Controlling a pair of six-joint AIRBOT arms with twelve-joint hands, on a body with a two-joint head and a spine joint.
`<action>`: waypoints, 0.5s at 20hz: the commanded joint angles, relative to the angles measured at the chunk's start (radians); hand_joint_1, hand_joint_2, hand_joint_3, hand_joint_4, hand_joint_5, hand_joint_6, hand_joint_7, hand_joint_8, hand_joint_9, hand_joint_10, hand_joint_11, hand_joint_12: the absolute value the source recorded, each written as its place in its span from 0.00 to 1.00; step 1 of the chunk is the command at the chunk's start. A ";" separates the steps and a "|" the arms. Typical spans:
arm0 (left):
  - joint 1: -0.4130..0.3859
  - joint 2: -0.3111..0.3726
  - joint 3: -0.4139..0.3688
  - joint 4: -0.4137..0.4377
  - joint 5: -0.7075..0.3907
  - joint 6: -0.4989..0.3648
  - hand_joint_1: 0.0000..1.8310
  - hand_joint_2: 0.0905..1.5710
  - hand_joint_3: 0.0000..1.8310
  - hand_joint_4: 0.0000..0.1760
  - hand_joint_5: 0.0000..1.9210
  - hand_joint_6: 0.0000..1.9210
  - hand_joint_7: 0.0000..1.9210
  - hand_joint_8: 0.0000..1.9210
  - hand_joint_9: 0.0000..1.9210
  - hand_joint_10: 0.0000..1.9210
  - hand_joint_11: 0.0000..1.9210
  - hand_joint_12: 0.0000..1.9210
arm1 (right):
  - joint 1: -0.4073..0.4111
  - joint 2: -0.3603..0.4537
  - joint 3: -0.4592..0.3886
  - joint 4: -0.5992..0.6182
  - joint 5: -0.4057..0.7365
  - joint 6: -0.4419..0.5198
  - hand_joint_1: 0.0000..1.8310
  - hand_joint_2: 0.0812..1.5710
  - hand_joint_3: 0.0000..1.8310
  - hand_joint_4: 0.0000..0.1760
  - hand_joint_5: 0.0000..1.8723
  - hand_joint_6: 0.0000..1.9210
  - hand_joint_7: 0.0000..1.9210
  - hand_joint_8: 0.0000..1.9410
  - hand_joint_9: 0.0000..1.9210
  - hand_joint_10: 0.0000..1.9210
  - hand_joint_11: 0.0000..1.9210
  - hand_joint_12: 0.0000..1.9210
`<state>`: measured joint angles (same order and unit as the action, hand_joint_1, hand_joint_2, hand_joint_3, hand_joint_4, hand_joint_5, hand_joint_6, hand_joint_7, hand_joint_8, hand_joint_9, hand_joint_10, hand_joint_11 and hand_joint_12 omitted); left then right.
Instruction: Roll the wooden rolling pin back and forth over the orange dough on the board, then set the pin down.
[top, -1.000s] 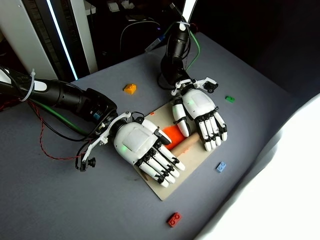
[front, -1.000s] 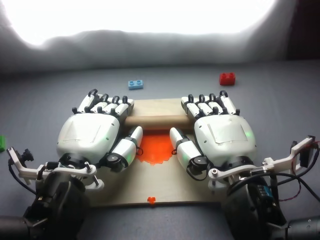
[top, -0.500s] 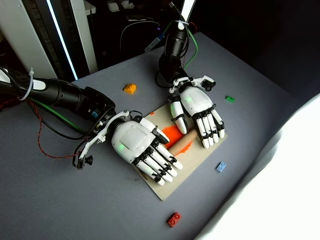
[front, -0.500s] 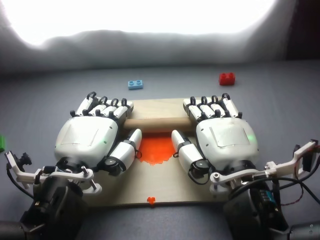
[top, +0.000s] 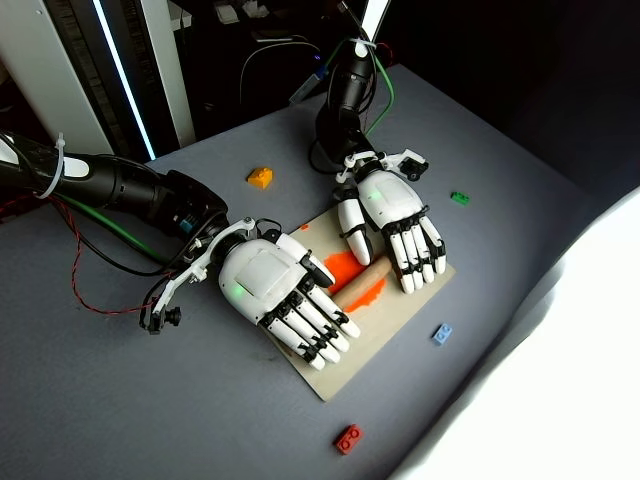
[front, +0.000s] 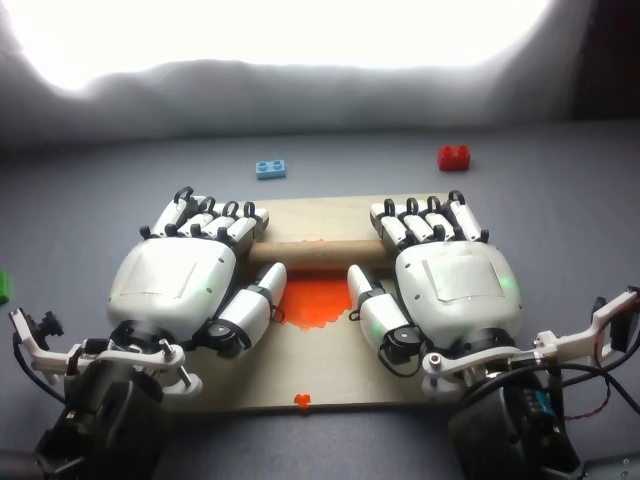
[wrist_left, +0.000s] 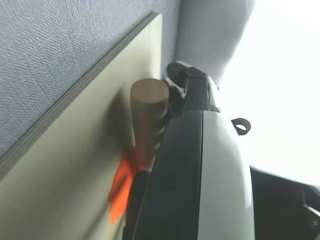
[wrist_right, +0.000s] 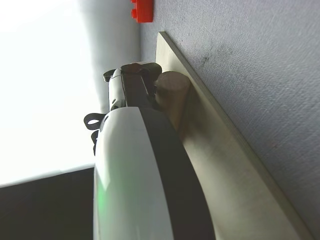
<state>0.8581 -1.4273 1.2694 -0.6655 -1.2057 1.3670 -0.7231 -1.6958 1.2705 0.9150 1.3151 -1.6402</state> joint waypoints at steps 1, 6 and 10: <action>0.008 0.006 -0.005 0.038 -0.075 -0.001 0.00 1.00 0.05 0.00 0.21 0.00 0.25 0.00 0.19 0.01 0.00 0.31 | -0.010 0.001 -0.006 -0.019 0.039 -0.004 0.00 1.00 0.02 0.00 0.19 0.00 0.21 0.00 0.21 0.01 0.00 0.47; 0.019 0.012 -0.020 0.038 -0.082 -0.009 0.00 1.00 0.05 0.00 0.22 0.00 0.25 0.00 0.19 0.00 0.00 0.31 | -0.011 0.001 -0.015 -0.019 0.052 -0.015 0.00 1.00 0.01 0.00 0.19 0.00 0.22 0.00 0.21 0.01 0.00 0.50; 0.025 0.018 -0.031 0.038 -0.083 -0.009 0.00 1.00 0.05 0.00 0.21 0.00 0.25 0.00 0.19 0.00 0.00 0.34 | -0.012 0.001 -0.019 -0.019 0.062 -0.022 0.00 1.00 0.01 0.00 0.19 0.00 0.22 0.00 0.21 0.01 0.00 0.50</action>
<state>0.8761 -1.4162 1.2427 -0.6617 -1.2213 1.3594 -0.7242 -1.6958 1.2545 0.9249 1.3342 -1.6608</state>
